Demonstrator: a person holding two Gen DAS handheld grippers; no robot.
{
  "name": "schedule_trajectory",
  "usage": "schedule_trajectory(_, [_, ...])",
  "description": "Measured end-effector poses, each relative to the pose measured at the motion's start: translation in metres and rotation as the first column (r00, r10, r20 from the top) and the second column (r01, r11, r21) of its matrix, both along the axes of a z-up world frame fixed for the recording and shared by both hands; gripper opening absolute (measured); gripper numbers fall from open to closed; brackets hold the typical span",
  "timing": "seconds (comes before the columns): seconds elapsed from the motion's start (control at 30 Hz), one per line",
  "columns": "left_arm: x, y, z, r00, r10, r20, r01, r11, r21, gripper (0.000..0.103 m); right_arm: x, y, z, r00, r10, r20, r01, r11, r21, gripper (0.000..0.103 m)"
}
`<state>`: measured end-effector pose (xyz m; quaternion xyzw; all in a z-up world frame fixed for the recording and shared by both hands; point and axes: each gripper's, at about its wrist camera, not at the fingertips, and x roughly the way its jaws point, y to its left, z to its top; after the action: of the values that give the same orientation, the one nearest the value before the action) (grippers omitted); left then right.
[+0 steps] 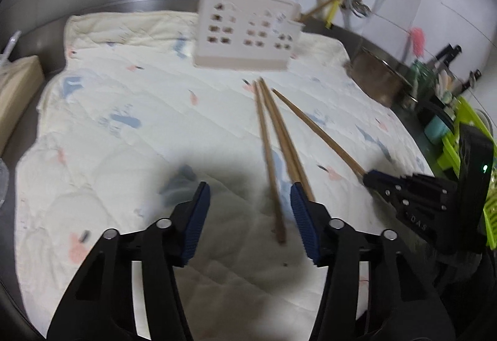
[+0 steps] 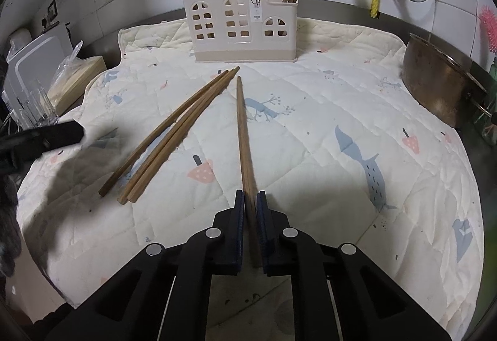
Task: Organize utensils
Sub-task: 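Close the right gripper on a chopstick while the left gripper grasps another, then raise both held chopsticks upright and insert them into the white holder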
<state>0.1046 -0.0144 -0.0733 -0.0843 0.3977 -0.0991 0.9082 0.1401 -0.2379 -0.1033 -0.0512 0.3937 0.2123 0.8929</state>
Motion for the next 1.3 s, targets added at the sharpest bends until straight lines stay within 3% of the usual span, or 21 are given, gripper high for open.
schedule_trajectory(0.3, [0.019,-0.024,-0.02,0.997,-0.044,-0.062,0.043,0.999,-0.012,0.019,-0.011,-0.004,0.021,0.998,-0.005,0.055,0.003,0.999,0.032,0.007])
schedule_trajectory(0.67, [0.033,-0.026,-0.032,0.995,-0.024,-0.101,0.021,0.999,-0.029,0.016,-0.018,-0.005,0.051,0.991,-0.009,0.13,0.001,0.998,0.068,0.007])
schedule_trajectory(0.9, [0.035,-0.026,-0.03,0.994,-0.011,-0.108,0.009,1.0,-0.017,0.006,-0.017,-0.004,0.057,0.989,-0.009,0.145,-0.001,0.997,0.071,0.007])
schedule_trajectory(1.1, [0.03,-0.021,-0.017,0.997,-0.007,-0.077,0.006,1.0,-0.018,0.006,-0.015,-0.003,0.065,0.987,-0.013,0.161,0.0,0.997,0.076,0.007])
schedule_trajectory(1.3, [0.022,-0.012,0.015,1.0,0.007,0.012,-0.007,1.0,-0.016,0.006,-0.011,-0.003,0.074,0.985,-0.014,0.173,-0.001,0.996,0.087,0.007])
